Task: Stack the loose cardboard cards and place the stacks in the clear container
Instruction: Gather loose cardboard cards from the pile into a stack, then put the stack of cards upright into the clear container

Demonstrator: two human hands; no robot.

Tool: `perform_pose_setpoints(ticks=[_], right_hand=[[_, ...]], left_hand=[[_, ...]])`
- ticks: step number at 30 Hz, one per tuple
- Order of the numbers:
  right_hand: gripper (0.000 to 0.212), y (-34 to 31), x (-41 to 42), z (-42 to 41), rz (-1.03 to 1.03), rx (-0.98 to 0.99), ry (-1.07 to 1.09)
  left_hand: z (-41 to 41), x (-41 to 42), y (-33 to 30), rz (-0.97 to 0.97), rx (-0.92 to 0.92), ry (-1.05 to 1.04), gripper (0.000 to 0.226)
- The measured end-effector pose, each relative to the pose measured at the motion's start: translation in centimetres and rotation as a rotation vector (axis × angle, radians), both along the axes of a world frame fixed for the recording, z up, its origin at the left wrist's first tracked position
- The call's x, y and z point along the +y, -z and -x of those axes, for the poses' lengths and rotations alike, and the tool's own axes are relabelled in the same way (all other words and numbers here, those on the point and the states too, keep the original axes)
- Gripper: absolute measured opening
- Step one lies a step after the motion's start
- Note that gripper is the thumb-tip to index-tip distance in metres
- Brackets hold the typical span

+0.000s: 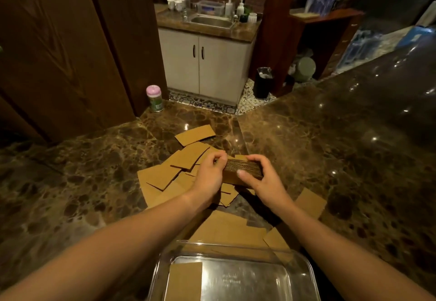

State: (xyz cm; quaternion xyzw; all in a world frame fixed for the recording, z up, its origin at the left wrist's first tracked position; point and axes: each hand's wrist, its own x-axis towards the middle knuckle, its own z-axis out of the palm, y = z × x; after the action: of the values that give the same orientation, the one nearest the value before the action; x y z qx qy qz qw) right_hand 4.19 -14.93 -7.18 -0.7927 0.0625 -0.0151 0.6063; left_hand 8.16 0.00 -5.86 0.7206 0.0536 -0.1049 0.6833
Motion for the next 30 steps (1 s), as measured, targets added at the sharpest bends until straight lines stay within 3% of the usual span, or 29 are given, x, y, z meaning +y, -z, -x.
perform_pose_setpoints(ticks=[3, 5, 10, 12, 14, 16, 18, 21, 26, 28, 30], right_hand=[[0.019, -0.6, 0.8, -0.7, -0.337, 0.025, 0.164], [0.024, -1.0, 1.0, -1.3, -0.473, 0.004, 0.235], [0.033, 0.2, 1.1, -0.9, -0.474, 0.098, 0.232], [0.053, 0.7, 0.4, -0.6, -0.378, 0.104, 0.100], [0.067, 0.9, 0.0, -0.1, -0.036, 0.085, -0.036], [0.060, 0.5, 0.1, 0.0, 0.251, 0.030, -0.015], [0.052, -1.2, 0.3, 0.3, 0.284, -0.033, 0.038], [0.050, -4.9, 0.2, 1.3, 0.227, -0.102, 0.084], [0.053, -11.3, 2.5, 6.8, -0.001, -0.225, 0.099], [0.053, -12.7, 4.1, 9.1, -0.241, -0.218, 0.082], [0.051, -13.3, 5.8, 11.3, -0.320, -0.210, 0.055]], left_hand=[[0.1, -0.5, -0.4, 0.145, 0.022, -0.063, 0.027], [0.0, -0.7, -0.7, 0.242, 0.037, -0.133, 0.026], [0.3, -0.7, 0.0, 0.101, 0.000, -0.078, 0.027], [0.0, -0.5, 0.0, 0.099, 0.008, -0.091, 0.027], [0.0, -0.3, -0.3, 0.083, 0.017, -0.087, 0.028], [0.1, -0.4, -0.7, 0.088, 0.041, -0.065, 0.029], [0.4, -0.3, -1.8, 0.107, 0.036, -0.039, 0.027], [1.2, 1.1, -5.1, 0.183, -0.154, 0.052, 0.026], [6.6, 4.9, -9.9, 0.452, -0.394, 0.196, 0.086], [9.3, 5.2, -10.5, 0.459, -0.444, 0.166, 0.078], [11.7, 5.3, -10.5, 0.424, -0.492, 0.086, 0.059]])
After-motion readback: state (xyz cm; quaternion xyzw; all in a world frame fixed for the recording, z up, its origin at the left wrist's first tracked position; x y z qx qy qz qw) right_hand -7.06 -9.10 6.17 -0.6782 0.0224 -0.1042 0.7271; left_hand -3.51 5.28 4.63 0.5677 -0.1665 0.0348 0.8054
